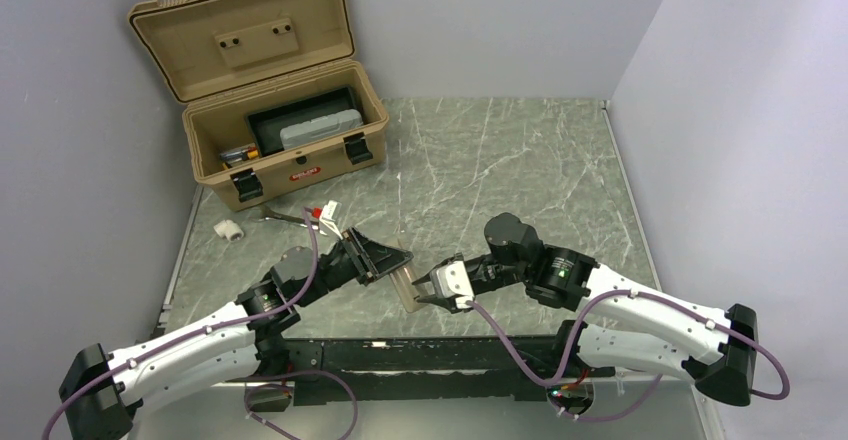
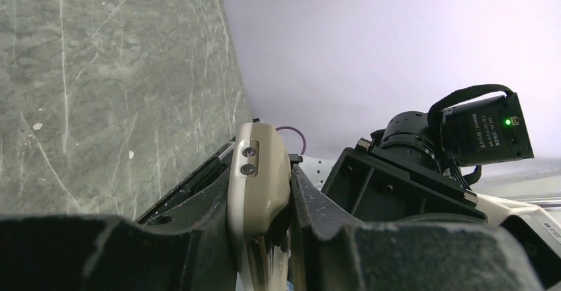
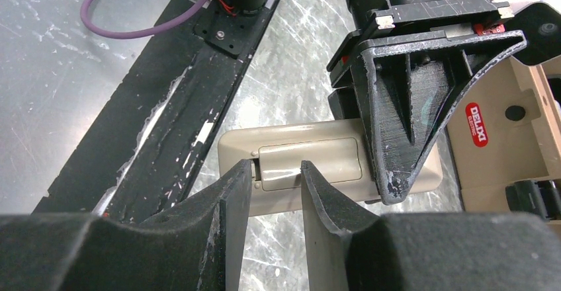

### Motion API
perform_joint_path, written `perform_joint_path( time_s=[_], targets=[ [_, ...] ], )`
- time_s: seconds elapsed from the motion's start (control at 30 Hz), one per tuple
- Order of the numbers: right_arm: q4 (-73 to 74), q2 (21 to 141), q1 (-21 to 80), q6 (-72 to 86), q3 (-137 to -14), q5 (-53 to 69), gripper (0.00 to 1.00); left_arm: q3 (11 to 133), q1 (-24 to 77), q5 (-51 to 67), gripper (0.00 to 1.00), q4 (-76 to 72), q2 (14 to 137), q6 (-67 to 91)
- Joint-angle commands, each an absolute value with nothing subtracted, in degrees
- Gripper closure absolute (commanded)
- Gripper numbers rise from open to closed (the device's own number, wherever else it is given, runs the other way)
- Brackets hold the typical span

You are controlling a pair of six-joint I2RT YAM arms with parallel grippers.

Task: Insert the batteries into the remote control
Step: Remove the battery cover from the remote control.

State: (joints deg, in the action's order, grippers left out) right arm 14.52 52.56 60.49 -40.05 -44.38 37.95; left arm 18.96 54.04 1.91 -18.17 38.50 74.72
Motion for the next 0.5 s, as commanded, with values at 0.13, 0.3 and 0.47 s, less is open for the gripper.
perform_joint_path(
  time_s=[0.13,0.3,0.47],
  targets=[
    [14.6,53.6,60.6,-41.5,-45.1,39.0,0.64,18.9,54.1,3.2,1.00,-22.7,38.2,76.2],
    [17.1,55.0,61.1,-43.2,-46.1,36.5,0.64,18.9,54.2,3.7,1.00,-23.1,38.6,76.3],
    [16.8,55.1,61.9,-44.4,-45.9,32.6,0.66,18.6,54.2,3.7,1.00,-23.9,38.8,76.6]
  ],
)
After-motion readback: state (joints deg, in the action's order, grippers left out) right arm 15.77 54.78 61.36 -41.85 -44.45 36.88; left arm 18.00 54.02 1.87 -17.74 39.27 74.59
